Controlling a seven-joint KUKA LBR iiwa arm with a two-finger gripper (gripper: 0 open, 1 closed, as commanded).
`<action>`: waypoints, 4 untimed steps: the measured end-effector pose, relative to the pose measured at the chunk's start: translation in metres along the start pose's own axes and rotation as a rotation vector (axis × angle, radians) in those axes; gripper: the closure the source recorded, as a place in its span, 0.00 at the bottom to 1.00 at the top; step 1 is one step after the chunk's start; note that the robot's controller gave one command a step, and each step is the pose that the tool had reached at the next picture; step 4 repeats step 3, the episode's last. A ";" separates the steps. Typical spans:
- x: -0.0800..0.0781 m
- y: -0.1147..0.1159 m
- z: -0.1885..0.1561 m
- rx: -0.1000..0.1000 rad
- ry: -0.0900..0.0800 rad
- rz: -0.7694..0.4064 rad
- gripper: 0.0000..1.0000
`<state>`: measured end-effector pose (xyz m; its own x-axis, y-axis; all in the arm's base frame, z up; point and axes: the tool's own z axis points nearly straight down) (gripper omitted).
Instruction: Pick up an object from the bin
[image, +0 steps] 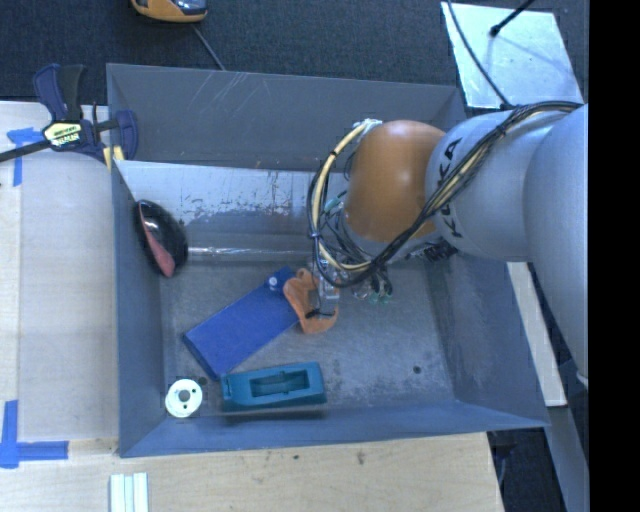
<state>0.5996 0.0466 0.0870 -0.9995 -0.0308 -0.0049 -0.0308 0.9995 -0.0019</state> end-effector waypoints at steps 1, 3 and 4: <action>-0.004 0.002 -0.099 -0.002 0.002 0.008 1.00; -0.007 0.022 -0.174 -0.002 0.001 0.012 1.00; -0.007 0.022 -0.174 -0.002 0.001 0.012 1.00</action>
Offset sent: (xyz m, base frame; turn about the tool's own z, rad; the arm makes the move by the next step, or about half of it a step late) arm 0.0000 0.0000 0.0000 0.0000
